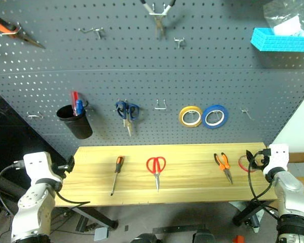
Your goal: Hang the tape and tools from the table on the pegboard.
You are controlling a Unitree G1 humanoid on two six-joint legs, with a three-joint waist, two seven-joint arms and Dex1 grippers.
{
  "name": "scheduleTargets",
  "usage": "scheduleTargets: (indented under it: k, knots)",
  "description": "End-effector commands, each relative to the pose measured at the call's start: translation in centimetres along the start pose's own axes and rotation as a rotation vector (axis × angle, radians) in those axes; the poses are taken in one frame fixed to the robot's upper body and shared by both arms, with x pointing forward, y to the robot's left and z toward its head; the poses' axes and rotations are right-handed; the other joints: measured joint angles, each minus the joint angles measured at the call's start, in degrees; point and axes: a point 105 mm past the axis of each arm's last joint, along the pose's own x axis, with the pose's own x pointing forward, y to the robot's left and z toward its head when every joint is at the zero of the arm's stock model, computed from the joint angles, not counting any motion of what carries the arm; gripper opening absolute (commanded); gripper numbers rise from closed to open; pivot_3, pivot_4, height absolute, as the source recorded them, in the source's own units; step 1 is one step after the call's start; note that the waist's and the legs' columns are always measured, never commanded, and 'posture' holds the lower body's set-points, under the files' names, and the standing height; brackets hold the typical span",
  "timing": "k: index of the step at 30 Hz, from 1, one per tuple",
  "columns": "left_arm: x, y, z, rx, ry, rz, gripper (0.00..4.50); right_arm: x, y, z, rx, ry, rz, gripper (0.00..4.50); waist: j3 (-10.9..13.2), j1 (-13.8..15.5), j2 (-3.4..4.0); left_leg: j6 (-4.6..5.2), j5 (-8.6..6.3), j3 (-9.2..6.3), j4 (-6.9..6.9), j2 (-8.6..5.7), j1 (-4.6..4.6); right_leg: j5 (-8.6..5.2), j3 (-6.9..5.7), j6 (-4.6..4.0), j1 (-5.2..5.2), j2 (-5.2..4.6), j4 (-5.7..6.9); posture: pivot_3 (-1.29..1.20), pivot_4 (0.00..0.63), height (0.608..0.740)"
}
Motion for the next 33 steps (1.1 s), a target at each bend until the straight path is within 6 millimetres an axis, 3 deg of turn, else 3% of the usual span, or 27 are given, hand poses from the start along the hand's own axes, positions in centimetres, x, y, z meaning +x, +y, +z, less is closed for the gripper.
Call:
scheduleTargets:
  k: [1,8,10,15,18,21,24,29,33]
  knots:
    - [0.0,0.1,2.4,0.071,-0.099,0.0,4.05,0.1,-1.2,2.0,-0.033,-0.069,-0.041,4.5,0.0,0.2,0.0,0.0,0.0,0.0,0.0,0.0,0.0,0.0,0.0,0.0,0.0,0.0,0.0,-0.01,0.029,0.74]
    - [0.0,0.4,2.3,0.157,-0.101,0.033,4.05,0.3,-1.3,1.7,-0.055,-0.054,-0.061,4.5,0.0,0.7,-0.01,0.0,0.0,0.03,0.0,0.0,0.0,0.0,0.02,0.0,0.01,0.0,0.0,-0.01,0.031,0.74]
    - [-0.2,0.3,2.2,0.171,-0.089,0.015,4.05,0.1,-1.1,1.7,-0.084,-0.05,-0.057,4.5,0.1,0.7,-0.02,0.0,0.0,0.04,-0.01,0.0,0.0,0.0,0.01,0.0,0.0,0.0,0.0,-0.01,0.056,0.74]
    - [-1.8,-0.3,2.1,0.158,-0.075,-0.06,4.05,-1.0,2.2,2.0,-0.149,-0.064,0.087,4.5,2.1,0.6,-0.02,0.03,-0.02,0.02,0.0,0.04,-0.05,-0.04,0.01,-0.05,-0.03,-0.01,0.02,-0.01,0.135,0.74]
    - [-2.9,-2.0,2.8,0.195,-0.082,-0.165,4.05,-2.3,4.6,2.2,-0.124,-0.03,0.193,4.5,4.5,0.6,0.0,0.03,-0.02,-0.03,0.02,0.07,-0.25,-0.1,-0.02,-0.16,-0.16,-0.03,0.03,-0.01,0.207,0.74]
    - [-3.3,-3.2,4.0,0.226,-0.099,-0.243,4.05,-3.0,5.7,3.1,-0.102,-0.009,0.227,4.5,7.1,0.6,-0.19,0.04,-0.01,-0.06,0.06,0.09,-0.4,-0.23,-0.01,-0.39,-0.32,-0.07,0.09,-0.02,0.27,0.74]
    - [-3.5,-5.8,5.2,0.216,-0.111,-0.424,4.05,-2.9,6.8,4.1,-0.116,0.024,0.275,4.5,9.6,0.5,-0.31,0.04,-0.01,-0.02,0.06,0.09,-0.57,-0.23,0.0,-0.42,-0.58,-0.08,0.14,-0.04,0.33,0.74]
    - [-4.5,-11.8,7.8,0.265,-0.124,-0.78,4.05,-0.2,5.8,5.5,-0.156,0.105,0.257,4.5,13.2,-0.3,-0.52,0.08,0.05,0.19,0.16,0.1,-1.61,0.33,0.01,-0.7,-1.67,-0.08,0.16,-0.06,0.413,0.74]
    - [-5.8,-15.0,9.3,0.339,-0.161,-0.973,4.05,2.1,4.0,5.8,-0.15,0.174,0.2,4.5,15.2,-1.1,-0.76,0.02,0.08,0.28,0.18,0.1,-2.28,0.42,-0.02,-0.76,-2.24,-0.13,0.16,-0.06,0.439,0.74]
